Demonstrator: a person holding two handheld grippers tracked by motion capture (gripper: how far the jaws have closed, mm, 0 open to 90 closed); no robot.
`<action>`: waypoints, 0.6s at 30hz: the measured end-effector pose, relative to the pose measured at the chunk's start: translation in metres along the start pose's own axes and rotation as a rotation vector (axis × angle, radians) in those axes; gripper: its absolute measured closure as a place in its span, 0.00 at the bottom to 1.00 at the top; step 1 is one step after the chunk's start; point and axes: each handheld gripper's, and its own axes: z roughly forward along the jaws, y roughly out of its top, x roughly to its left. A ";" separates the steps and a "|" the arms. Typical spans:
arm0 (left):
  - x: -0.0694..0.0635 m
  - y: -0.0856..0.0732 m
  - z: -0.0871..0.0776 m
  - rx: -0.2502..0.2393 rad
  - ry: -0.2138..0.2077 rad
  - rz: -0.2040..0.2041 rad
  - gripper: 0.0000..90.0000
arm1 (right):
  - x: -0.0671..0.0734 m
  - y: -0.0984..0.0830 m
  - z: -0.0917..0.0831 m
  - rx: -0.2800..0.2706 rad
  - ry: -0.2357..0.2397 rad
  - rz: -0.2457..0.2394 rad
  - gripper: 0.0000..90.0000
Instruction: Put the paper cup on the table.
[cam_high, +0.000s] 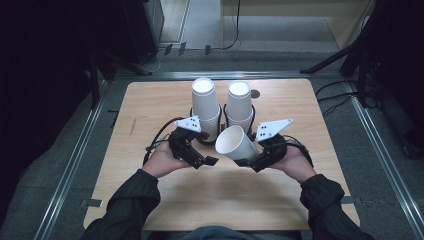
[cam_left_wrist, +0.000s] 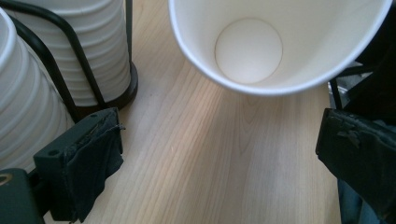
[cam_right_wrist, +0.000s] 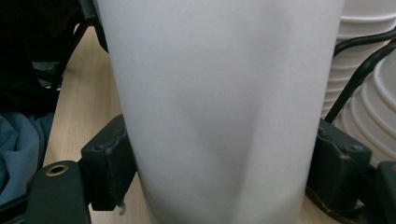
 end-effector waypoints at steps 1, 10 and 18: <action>0.000 0.001 0.000 -0.012 -0.003 -0.006 0.01 | 0.000 0.000 0.001 0.002 0.003 0.002 0.23; -0.008 0.008 0.006 -0.062 -0.034 -0.009 0.01 | 0.002 0.003 0.009 -0.008 0.029 -0.004 0.23; -0.015 0.013 0.017 -0.077 -0.038 0.005 0.01 | 0.006 0.004 0.016 0.004 0.049 -0.006 0.23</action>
